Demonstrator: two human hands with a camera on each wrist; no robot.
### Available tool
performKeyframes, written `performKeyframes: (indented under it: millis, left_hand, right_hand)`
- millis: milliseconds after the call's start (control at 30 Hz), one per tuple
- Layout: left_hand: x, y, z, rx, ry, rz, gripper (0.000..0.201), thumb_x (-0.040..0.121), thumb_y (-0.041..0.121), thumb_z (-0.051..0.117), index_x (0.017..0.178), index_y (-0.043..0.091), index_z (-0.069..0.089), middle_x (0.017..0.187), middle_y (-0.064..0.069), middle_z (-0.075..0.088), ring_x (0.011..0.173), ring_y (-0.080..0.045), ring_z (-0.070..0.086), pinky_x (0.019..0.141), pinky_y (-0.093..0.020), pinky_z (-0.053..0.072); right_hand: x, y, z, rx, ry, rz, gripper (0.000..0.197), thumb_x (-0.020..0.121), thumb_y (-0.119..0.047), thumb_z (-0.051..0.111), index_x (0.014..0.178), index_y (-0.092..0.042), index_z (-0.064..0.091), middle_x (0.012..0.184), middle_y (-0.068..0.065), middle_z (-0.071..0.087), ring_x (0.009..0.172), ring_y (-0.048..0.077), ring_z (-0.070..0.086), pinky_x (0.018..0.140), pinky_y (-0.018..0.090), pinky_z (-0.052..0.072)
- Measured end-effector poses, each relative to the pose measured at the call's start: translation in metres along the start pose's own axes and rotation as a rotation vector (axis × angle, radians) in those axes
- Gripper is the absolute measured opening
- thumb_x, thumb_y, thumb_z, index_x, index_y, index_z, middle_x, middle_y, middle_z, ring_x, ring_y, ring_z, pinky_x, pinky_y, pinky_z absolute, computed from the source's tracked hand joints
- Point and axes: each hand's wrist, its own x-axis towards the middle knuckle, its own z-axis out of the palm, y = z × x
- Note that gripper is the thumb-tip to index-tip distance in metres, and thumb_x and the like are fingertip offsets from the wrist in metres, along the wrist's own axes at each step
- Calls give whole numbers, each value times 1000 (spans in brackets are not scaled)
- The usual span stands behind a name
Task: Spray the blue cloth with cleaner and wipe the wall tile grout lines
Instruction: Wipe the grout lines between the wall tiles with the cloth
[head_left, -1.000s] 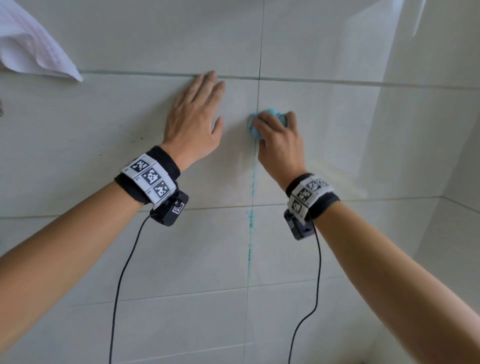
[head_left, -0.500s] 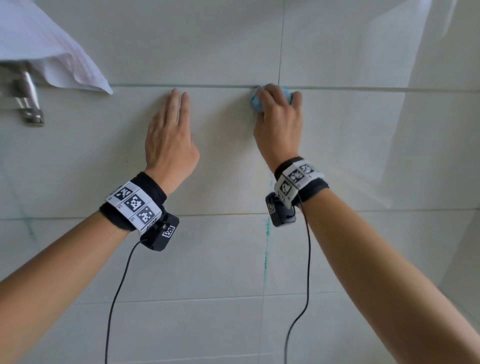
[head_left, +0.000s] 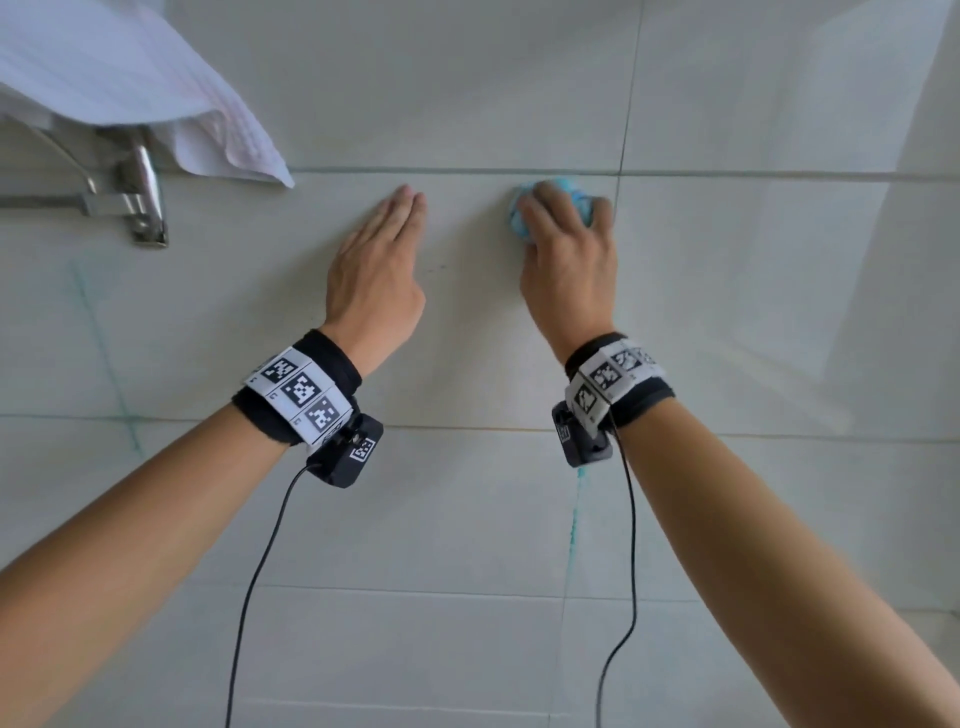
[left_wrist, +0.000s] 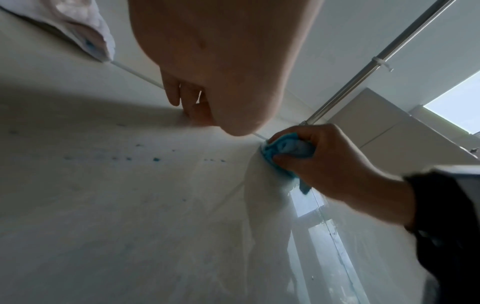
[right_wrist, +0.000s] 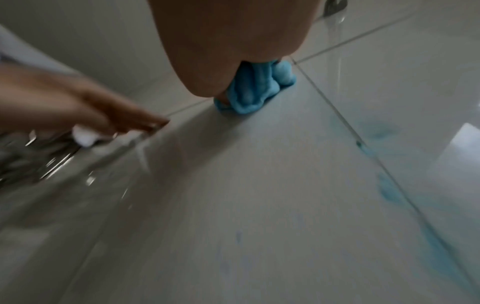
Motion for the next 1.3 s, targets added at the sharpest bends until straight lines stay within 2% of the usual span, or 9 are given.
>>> performKeyframes:
  millis: [133,233,300,400,533,833,967,1133,1300]
  left_hand:
    - [-2,8,0,-27,48,21,76,84,-6,47,159,3,34,167,-13,32,154,-29,32,125,-41,28]
    - [-5,21,1,-50,66,87,76,84,-8,42,159,4,36,166,-12,35,153,-29,34,124,-42,30]
    - [-4,31,2,-73,76,116,75,84,-8,40,159,4,36,166,-12,36,153,-28,34,125,-41,30]
    - [1,44,5,-102,79,121,76,86,-10,38,160,5,34,167,-11,33,155,-25,30,127,-37,24]
    - [13,64,16,-127,98,178,75,85,-7,35,159,4,35,167,-11,34,156,-25,29,128,-37,24]
    - [19,103,45,-100,119,195,71,89,2,27,160,3,32,168,-14,30,157,-27,27,128,-39,22]
    - [22,113,44,-79,106,180,74,87,11,18,160,1,32,167,-16,30,156,-29,28,128,-41,22]
    - [19,117,42,-66,74,169,71,91,-1,37,161,2,28,169,-15,26,157,-29,24,129,-39,20]
    - [17,115,41,-60,48,179,78,89,-9,42,163,3,22,171,-13,19,159,-26,17,130,-36,13]
  right_hand:
    - [-71,-5,2,45,-178,-395,41,85,4,57,119,-13,73,129,3,69,97,40,59,84,40,53]
    - [-87,16,-11,73,-309,-593,43,86,2,49,116,-15,75,126,0,70,102,39,60,75,41,57]
    - [-66,38,-21,94,-236,-491,43,87,3,53,119,-14,76,130,1,70,108,41,59,71,42,60]
    - [-10,73,-41,104,-50,-172,44,89,6,56,124,-13,74,137,3,68,115,44,57,91,41,55]
    - [35,98,-44,101,41,-42,27,97,-5,62,120,-14,73,133,-1,68,114,40,58,102,33,45]
    - [-66,81,-21,67,21,-66,46,86,10,55,123,-10,73,136,4,68,110,40,62,111,40,42]
    - [-119,78,-28,36,-80,-77,47,87,10,61,127,-12,72,136,-1,68,111,44,58,99,41,53]
    - [-101,83,-49,-53,-211,-79,47,87,6,61,129,-15,70,136,-3,66,105,39,53,64,42,58]
    - [-44,79,-50,-42,-98,187,33,93,1,58,119,-13,73,126,-2,69,98,37,56,67,41,53]
